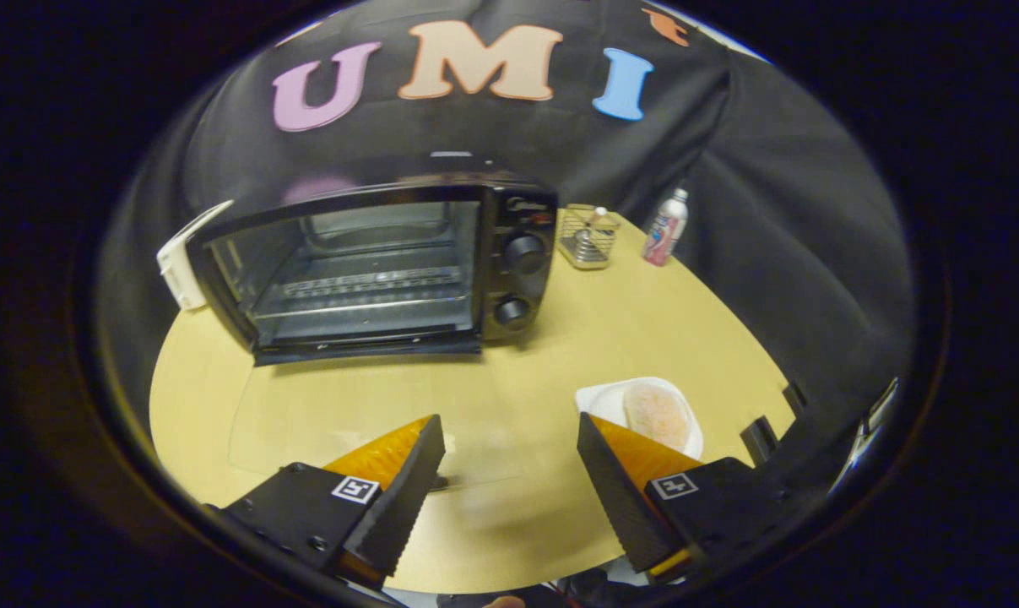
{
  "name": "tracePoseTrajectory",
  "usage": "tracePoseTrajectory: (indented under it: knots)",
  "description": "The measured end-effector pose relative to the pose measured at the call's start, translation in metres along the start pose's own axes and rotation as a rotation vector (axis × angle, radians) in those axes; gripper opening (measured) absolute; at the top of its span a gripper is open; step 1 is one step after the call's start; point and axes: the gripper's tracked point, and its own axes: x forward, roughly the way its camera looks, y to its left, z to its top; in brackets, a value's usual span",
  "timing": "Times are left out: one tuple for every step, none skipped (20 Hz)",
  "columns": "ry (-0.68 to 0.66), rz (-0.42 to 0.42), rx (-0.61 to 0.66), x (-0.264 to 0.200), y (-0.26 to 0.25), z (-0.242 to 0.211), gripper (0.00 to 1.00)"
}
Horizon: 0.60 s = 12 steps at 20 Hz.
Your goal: Open the toaster oven, put the food inside, and close the toaster oven door.
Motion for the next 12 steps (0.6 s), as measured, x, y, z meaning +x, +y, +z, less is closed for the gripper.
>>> tracePoseTrajectory:
  knots:
    - [0.007,-0.03,0.008,0.005,-0.016,0.002,1.0]
    - [0.017,-0.063,0.012,0.01,-0.033,0.002,1.0]
    - [0.028,-0.096,0.017,0.015,-0.049,0.002,1.0]
    - [0.039,-0.124,0.024,0.02,-0.066,0.001,1.0]
    - [0.051,-0.146,0.035,0.027,-0.08,0.0,1.0]
    - [0.062,-0.163,0.048,0.033,-0.092,-0.003,1.0]
    - [0.072,-0.173,0.062,0.04,-0.103,-0.004,1.0]
    - [0.085,-0.179,0.073,0.048,-0.111,-0.008,1.0]
    - [0.099,-0.179,0.078,0.054,-0.116,-0.013,1.0]
    - [0.114,-0.179,0.078,0.061,-0.121,-0.02,1.0]
    - [0.133,-0.184,0.076,0.067,-0.126,-0.026,1.0]
    - [0.15,-0.183,0.08,0.074,-0.129,-0.032,1.0]
